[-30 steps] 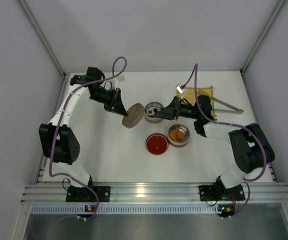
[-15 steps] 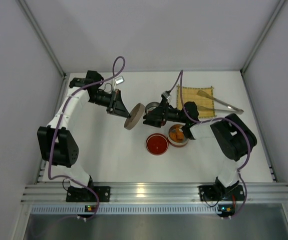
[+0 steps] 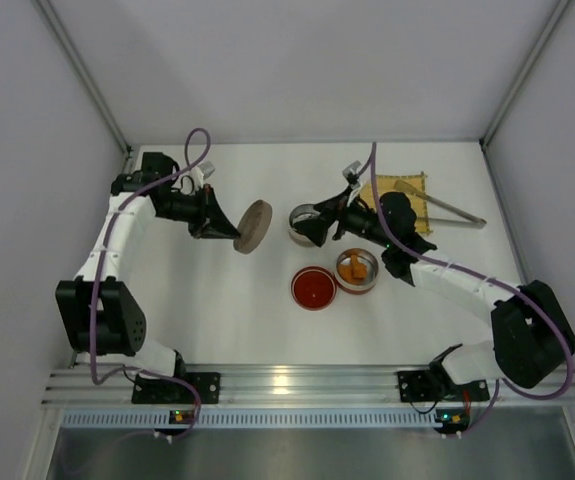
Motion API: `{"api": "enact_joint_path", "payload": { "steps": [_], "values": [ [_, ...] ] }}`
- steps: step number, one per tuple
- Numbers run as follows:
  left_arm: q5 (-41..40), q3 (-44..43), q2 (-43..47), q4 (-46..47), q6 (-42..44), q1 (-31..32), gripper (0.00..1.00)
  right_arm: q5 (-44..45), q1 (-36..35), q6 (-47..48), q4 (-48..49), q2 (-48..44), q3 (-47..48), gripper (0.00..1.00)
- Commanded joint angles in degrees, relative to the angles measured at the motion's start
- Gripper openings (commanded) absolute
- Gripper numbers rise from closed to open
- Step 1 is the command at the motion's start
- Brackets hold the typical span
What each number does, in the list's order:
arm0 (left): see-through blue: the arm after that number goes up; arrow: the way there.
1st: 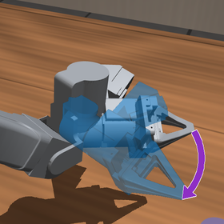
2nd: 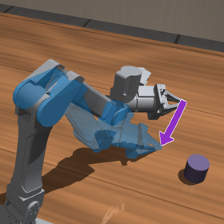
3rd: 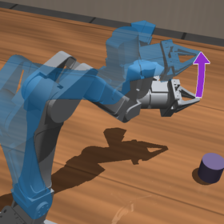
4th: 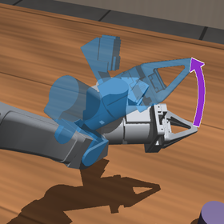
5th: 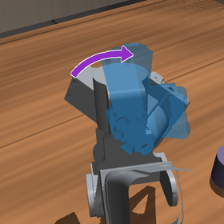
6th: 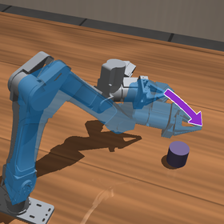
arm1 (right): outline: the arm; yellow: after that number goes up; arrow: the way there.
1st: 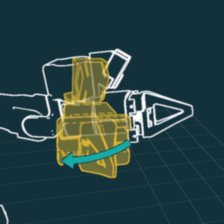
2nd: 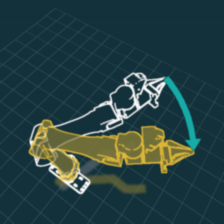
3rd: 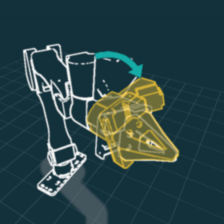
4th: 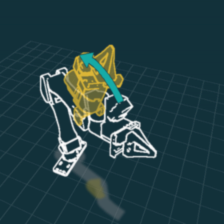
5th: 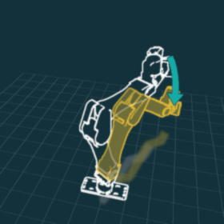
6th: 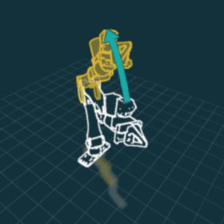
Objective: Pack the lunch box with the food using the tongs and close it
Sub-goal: Pick up the box lid from the center of the board.
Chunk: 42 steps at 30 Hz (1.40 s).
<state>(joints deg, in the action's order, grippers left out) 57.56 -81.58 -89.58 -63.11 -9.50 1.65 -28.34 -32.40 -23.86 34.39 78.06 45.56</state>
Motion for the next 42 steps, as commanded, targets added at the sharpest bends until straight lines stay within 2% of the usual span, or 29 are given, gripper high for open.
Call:
{"api": "enact_joint_path", "payload": {
  "steps": [1, 2, 5, 9, 12, 21, 30, 42],
  "values": [
    [-13.4, 1.2, 5.0, 3.2, -13.7, -0.2, 0.0, 8.8, -0.1, 20.3, -16.3, -1.9, 3.1, 0.93],
    [-14.7, 1.9, 5.6, 3.5, -15.3, -0.9, 0.0, 9.8, -0.2, 20.9, -16.8, -2.6, 3.0, 0.93],
    [-9.8, 7.0, 6.6, 5.0, -21.3, -4.4, 0.0, 10.2, -0.6, 18.4, -14.6, -2.2, 2.2, 0.93],
    [-7.8, 10.5, 4.6, 5.5, -25.3, -8.2, 0.0, 8.6, -1.4, 10.5, -10.1, -0.2, 1.1, 0.92],
    [-5.0, 12.8, 3.3, 5.7, -31.7, -10.4, 0.0, 7.9, -2.0, 6.1, -5.6, 1.9, 0.8, 0.92],
    [1.9, 21.5, 4.7, 9.4, -39.7, -10.7, 0.0, 9.8, -9.7, 6.1, -1.6, 10.2, 8.3, 0.9],
    [7.2, 27.2, 6.3, 13.9, -46.0, -11.6, 0.0, 5.6, -11.1, -2.9, 6.7, 14.7, 9.5, 0.9],
    [9.5, 29.5, 6.2, 17.0, -48.7, -11.6, 0.0, 3.1, -15.1, -1.5, 7.2, 17.8, 13.1, 0.89]
  ]
}}
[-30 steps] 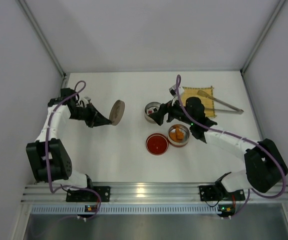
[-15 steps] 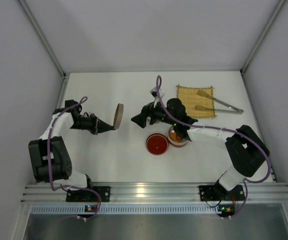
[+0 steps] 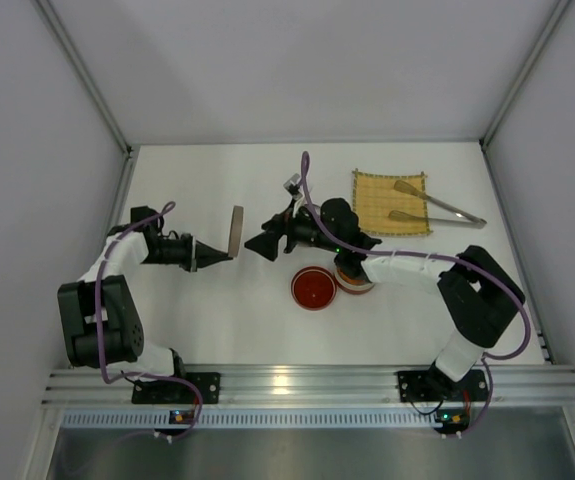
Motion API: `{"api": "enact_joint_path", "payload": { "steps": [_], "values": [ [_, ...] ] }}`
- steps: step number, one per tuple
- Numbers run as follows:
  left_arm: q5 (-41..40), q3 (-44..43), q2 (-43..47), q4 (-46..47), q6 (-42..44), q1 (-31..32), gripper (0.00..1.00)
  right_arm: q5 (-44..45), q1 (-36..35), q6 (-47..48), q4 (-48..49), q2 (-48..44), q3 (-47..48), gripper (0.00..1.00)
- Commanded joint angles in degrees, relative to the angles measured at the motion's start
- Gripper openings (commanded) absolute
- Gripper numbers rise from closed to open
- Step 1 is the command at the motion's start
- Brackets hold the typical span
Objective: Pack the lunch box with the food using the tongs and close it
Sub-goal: Pick up the box lid from the center of the board.
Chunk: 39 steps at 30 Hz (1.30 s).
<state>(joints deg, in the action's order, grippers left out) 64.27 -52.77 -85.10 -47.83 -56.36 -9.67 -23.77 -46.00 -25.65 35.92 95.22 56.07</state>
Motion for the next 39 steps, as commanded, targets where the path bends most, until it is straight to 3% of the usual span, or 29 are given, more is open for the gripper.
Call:
{"api": "enact_joint_path", "payload": {
  "steps": [1, 15, 28, 34, 39],
  "values": [
    [2.7, 0.7, 1.8, 1.8, -1.8, -0.3, 0.0, -1.7, -1.6, 0.2, 5.8, 0.7, 2.5, 0.89],
    [3.0, 2.3, 3.1, 2.9, -2.4, 0.6, 0.0, -1.1, -2.2, 0.1, 3.5, 3.0, 7.3, 0.87],
    [3.4, 2.3, 3.3, 4.1, -3.1, 1.4, 0.0, 1.0, -3.7, 5.8, -2.9, 5.5, 11.2, 0.86],
    [2.9, 2.1, 3.2, 4.2, -3.1, 1.4, 0.0, 11.7, -5.5, 10.3, -13.3, 5.2, 13.9, 0.79],
    [3.0, 2.1, 3.3, 4.2, -2.9, 1.4, 0.0, 19.4, -4.2, 10.9, -16.3, 4.0, 12.8, 0.75]
  ]
}}
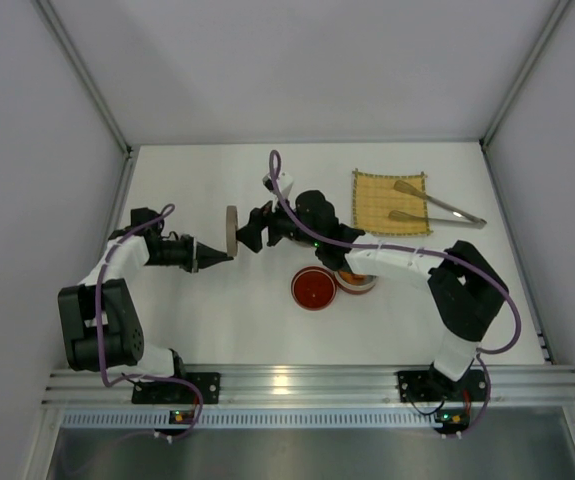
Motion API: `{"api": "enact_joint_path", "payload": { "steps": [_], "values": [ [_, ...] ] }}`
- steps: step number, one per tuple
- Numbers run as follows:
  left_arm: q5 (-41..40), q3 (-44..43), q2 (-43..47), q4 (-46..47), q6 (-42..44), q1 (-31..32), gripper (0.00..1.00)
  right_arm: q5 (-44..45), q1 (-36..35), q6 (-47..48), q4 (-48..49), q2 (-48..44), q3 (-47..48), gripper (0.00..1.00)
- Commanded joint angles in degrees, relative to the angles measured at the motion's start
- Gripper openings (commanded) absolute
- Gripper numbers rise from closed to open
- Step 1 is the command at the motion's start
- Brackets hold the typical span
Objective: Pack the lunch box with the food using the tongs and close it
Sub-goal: Pick up the box lid from the center of the board.
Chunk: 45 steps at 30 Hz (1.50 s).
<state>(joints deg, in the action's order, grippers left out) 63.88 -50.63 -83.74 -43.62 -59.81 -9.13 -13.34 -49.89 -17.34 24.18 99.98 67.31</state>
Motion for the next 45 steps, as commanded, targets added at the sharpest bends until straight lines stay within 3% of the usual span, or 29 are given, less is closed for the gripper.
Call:
{"api": "enact_joint_path", "payload": {
  "steps": [1, 5, 8, 9, 13, 18, 23, 31, 37, 45],
  "values": [
    [3.4, 0.0, 1.9, 0.0, 0.6, 0.9, 0.0, 9.2, 0.0, 2.7, -4.6, -0.9, 1.3, 0.74],
    [3.3, -0.1, 1.7, 0.1, 0.8, 0.9, 0.0, 8.5, 0.9, 2.1, -4.0, -1.9, 0.0, 0.71],
    [3.2, -0.3, 1.6, 0.0, 1.2, 0.9, 0.0, 5.6, 1.5, 1.2, -2.1, -1.8, -0.5, 0.6],
    [3.2, -0.3, 1.6, 0.0, 1.3, 0.9, 0.0, 5.1, 1.5, 0.8, -1.4, -1.7, -0.7, 0.52],
    [3.4, -0.6, 1.6, -0.7, 2.0, 0.9, 0.0, 4.6, 2.3, 0.5, -0.8, -1.6, -1.4, 0.39],
    [4.7, -0.6, 1.2, 0.0, 1.8, 0.9, 0.0, -1.8, 4.4, -2.9, 4.0, -1.9, -3.5, 0.39],
    [6.3, -1.0, 0.6, 0.5, 1.7, 1.1, 0.0, -11.9, 5.1, -9.1, 15.4, -0.7, -5.6, 0.41],
    [8.4, -0.8, 1.2, -0.3, 3.3, 1.7, 0.0, -16.3, 5.8, -12.1, 21.3, 1.3, -6.7, 0.44],
    [9.0, -1.0, 1.0, 0.3, 3.5, 2.2, 0.0, -22.8, 5.8, -18.7, 31.7, 2.5, -6.8, 0.43],
    [10.8, -1.2, 1.0, 0.4, 4.0, 3.2, 0.0, -23.4, 5.7, -21.7, 34.4, 3.7, -6.8, 0.39]
  ]
}}
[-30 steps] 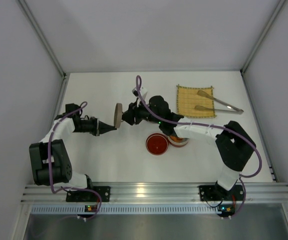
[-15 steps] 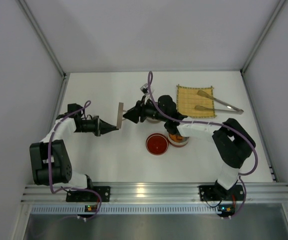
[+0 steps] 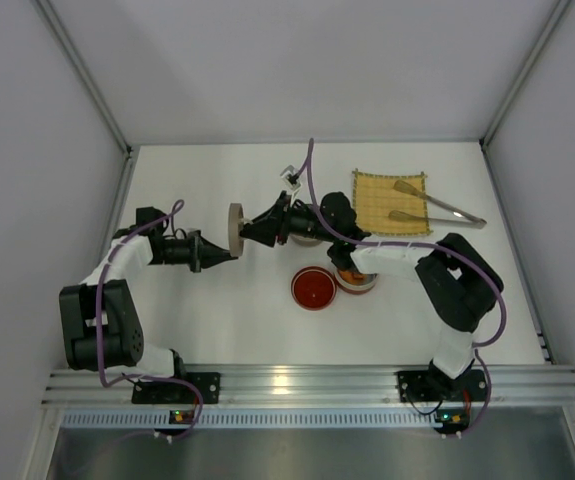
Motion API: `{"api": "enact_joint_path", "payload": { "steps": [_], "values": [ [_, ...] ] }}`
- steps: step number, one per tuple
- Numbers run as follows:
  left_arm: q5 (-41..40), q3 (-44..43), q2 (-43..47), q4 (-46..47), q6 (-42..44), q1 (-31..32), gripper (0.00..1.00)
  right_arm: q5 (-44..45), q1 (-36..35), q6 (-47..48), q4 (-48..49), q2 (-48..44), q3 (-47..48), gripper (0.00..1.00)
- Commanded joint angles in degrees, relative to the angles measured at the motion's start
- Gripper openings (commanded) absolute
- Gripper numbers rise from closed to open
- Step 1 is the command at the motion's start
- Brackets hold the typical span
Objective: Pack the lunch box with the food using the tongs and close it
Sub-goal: Pick up the box lid from the center of the board, then close the box lid on the packing box.
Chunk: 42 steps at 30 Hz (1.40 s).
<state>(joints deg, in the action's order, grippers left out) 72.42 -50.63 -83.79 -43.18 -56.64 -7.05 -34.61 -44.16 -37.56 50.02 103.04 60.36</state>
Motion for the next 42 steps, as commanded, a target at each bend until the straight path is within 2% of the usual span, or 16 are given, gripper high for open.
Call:
{"api": "enact_joint_path", "payload": {
  "steps": [1, 4, 8, 11, 12, 13, 14, 16, 18, 21, 22, 24, 25, 29, 37, 42],
  "values": [
    [2.5, -1.2, 1.2, -0.1, 0.8, 1.4, 0.0, -2.0, 0.0, -1.5, 8.5, 0.8, 0.2, 0.38],
    [2.8, -1.0, 1.5, 0.2, 1.0, 1.8, 0.0, -1.9, 0.0, -1.7, 8.4, 0.9, 0.2, 0.31],
    [3.5, -0.9, 1.8, 1.1, 1.5, 1.9, 0.0, -2.0, 0.0, -2.5, 9.3, 0.7, 0.0, 0.08],
    [3.3, -1.1, 2.5, 2.1, 2.0, 2.0, 0.01, -2.0, 0.6, -1.2, 8.6, -0.9, -0.6, 0.0],
    [3.5, -1.1, 2.6, 3.5, 2.2, 2.0, 0.1, -2.1, 1.1, -0.4, 6.9, -2.4, -0.9, 0.0],
    [4.0, -1.0, 2.9, 4.7, 2.3, 2.0, 0.42, -2.2, 1.3, 0.5, 5.2, -3.3, -1.1, 0.0],
    [4.3, -0.9, 3.1, 5.6, 2.3, 1.8, 0.56, -2.4, 1.8, 3.4, 1.4, -4.3, -1.6, 0.0],
    [4.2, -1.0, 3.5, 9.0, 2.8, 1.6, 0.97, -2.8, 3.4, 6.3, -3.3, -8.1, -2.0, 0.0],
    [2.8, -2.3, 4.3, 9.1, 6.4, 0.5, 0.98, -3.4, 5.2, 12.9, -9.9, -12.3, -1.8, 0.0],
    [-3.7, -9.1, 3.7, 0.4, 19.9, -2.1, 0.98, -3.4, 7.3, 22.7, -28.6, -17.2, 1.1, 0.0],
    [-6.2, -11.9, 3.3, -5.8, 24.2, -2.5, 0.98, -1.4, 8.5, 29.1, -39.9, -18.3, 2.6, 0.0],
    [-16.5, -21.9, 2.4, -11.0, 36.6, -2.7, 0.98, 1.5, 9.1, 35.8, -50.8, -19.8, 7.2, 0.0],
    [-19.8, -24.7, 2.4, -12.9, 39.5, -2.7, 0.98, 4.0, 9.6, 41.6, -60.4, -20.9, 9.0, 0.0],
    [-32.9, -29.7, 5.2, -11.8, 46.4, -2.7, 0.98, 9.5, 10.8, 52.1, -80.4, -19.3, 20.7, 0.0],
    [-41.7, -28.9, 9.7, -8.7, 57.2, -2.5, 0.98, 19.7, 13.6, 58.0, -102.3, -2.8, 39.6, 0.0],
    [-38.2, -25.5, 12.2, -5.9, 61.4, -2.4, 0.98, 22.5, 14.5, 60.3, -111.2, 9.2, 51.5, 0.0]
  ]
}}
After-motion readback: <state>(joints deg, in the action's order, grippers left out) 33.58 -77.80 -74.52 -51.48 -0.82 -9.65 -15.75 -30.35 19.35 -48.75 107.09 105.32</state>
